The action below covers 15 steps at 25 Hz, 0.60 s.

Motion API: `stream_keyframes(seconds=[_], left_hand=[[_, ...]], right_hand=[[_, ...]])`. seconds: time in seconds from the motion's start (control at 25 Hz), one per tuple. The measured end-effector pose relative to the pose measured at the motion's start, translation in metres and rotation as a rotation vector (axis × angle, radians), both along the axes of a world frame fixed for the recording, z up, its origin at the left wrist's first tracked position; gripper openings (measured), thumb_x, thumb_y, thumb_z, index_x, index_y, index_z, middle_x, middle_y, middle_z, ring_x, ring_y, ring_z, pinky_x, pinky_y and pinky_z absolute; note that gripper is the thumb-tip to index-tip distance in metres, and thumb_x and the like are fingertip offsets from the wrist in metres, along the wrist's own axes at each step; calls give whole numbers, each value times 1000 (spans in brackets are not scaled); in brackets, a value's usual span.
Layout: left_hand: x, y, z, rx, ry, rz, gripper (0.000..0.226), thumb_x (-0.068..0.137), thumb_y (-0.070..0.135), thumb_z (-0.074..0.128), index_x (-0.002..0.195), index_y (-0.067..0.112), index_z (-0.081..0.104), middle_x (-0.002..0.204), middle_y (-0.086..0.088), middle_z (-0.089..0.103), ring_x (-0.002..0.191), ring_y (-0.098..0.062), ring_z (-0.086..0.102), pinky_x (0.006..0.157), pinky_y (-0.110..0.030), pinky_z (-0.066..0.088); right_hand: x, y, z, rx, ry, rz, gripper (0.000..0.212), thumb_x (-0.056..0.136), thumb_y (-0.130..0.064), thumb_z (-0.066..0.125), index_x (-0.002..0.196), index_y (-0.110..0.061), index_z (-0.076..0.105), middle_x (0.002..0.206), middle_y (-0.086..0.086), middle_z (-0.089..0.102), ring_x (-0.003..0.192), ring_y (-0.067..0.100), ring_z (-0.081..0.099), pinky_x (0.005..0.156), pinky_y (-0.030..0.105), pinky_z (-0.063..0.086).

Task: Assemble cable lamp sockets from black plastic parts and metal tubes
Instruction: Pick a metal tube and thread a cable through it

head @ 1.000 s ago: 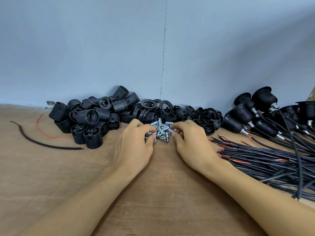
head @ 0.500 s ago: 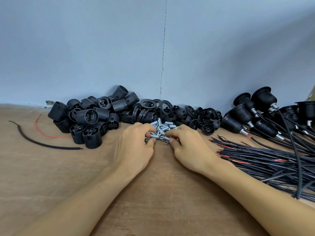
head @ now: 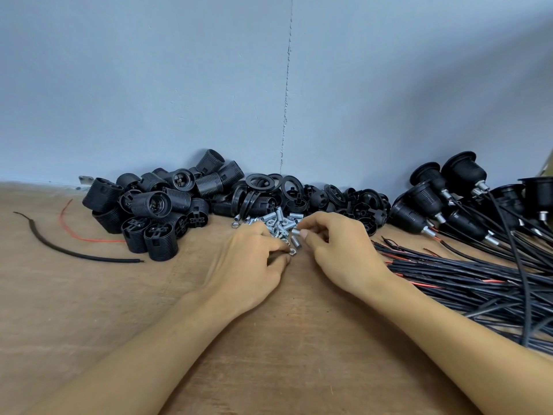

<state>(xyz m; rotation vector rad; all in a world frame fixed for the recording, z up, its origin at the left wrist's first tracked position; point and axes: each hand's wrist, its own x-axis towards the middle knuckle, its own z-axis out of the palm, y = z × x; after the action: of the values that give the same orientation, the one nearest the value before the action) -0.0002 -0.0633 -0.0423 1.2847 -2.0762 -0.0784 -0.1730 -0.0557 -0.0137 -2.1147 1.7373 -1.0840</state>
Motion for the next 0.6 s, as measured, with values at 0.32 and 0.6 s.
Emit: stream_keyframes(seconds=[0.32,0.6], left_hand=[[-1,0,-2,-15,68,3,16,86,41,71,97,31,76,82,15,51,83,-6,49,70,-28,40],[-2,-1,0,34,1,-10,19,91,39,64,99,29,79,80,11,51,86,-14,51,75,-37,50]], right_hand=[[-2,0,8,52,72,73,15,99,-25,57,91,-26,70,79,-10,69,68,-2,56,63,7,38],[-2,2,6,46,299,198,25,98,-13,54,109,-22,74,101,-6,58,92,8,52,80,15,36]])
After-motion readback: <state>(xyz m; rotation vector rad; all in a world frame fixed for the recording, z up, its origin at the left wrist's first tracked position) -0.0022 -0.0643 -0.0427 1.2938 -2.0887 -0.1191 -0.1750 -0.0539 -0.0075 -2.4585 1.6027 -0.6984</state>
